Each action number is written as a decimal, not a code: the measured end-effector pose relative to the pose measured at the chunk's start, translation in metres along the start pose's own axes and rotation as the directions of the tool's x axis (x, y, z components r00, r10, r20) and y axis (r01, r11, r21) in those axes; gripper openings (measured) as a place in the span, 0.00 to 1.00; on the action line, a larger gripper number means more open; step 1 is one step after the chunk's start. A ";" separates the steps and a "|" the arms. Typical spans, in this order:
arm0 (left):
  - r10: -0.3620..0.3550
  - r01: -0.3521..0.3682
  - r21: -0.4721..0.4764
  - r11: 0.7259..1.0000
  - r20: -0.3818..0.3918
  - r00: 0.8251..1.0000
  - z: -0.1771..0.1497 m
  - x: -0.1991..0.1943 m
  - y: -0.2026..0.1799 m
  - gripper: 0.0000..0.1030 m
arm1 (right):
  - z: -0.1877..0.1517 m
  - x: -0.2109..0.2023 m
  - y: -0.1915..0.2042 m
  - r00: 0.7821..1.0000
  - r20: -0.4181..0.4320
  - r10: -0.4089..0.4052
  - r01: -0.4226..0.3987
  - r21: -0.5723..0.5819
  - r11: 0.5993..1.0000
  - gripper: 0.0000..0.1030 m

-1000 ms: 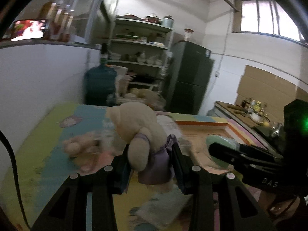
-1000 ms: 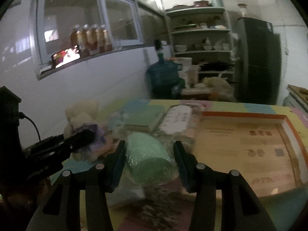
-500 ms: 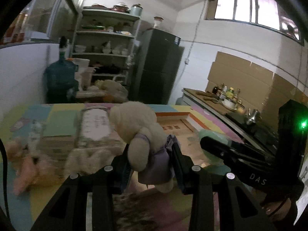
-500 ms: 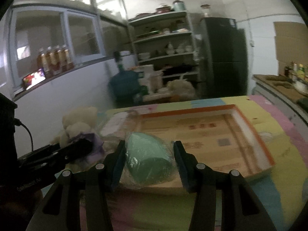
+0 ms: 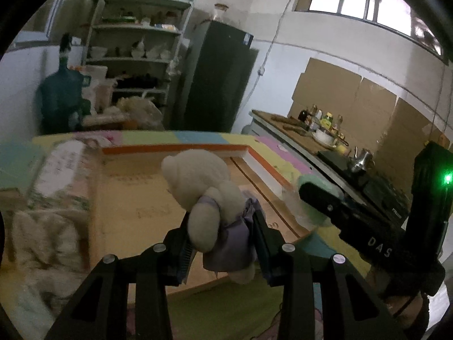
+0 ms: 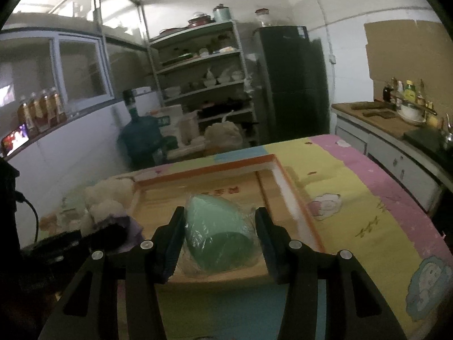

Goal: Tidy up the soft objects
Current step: 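Carry the teddy bear with the left tool while the right tool carries the soap into the tray, then release the teddy bear and green soap into the cardboard tray with both tools, then return both tools to the pile of soft items, then grasp the tissue pack with the left tool while the right tool grasps the leopard scrunchie, then carry the tissue pack with the left tool while the right tool carries the scrunchie to the tray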

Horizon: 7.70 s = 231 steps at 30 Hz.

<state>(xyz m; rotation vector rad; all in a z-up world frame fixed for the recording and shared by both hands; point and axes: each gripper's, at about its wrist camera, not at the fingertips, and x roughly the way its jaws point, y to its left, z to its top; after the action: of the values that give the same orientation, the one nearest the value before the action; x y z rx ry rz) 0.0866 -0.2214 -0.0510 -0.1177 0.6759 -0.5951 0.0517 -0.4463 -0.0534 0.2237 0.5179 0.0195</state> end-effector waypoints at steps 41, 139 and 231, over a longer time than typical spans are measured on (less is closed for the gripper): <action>0.040 -0.043 -0.021 0.999 -0.110 0.993 -0.003 0.062 -0.013 0.79 | 0.001 0.061 -0.041 0.993 -0.120 0.021 -0.016 0.045 0.999 0.69; 0.095 -0.098 0.103 0.990 0.034 0.995 -0.084 -0.150 0.163 0.49 | -0.109 0.043 0.201 0.894 -0.392 0.219 -0.325 -0.229 0.918 0.27; 0.051 -0.058 -0.033 0.998 -0.179 0.983 0.083 0.138 0.018 0.47 | 0.049 0.101 -0.049 0.994 -0.092 0.057 -0.053 0.051 0.997 0.14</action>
<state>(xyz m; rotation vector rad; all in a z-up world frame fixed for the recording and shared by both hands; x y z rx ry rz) 0.2327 -0.2903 -0.0680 -0.0814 0.8615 -0.5441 0.1613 -0.4964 -0.0720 0.2850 0.6059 0.0715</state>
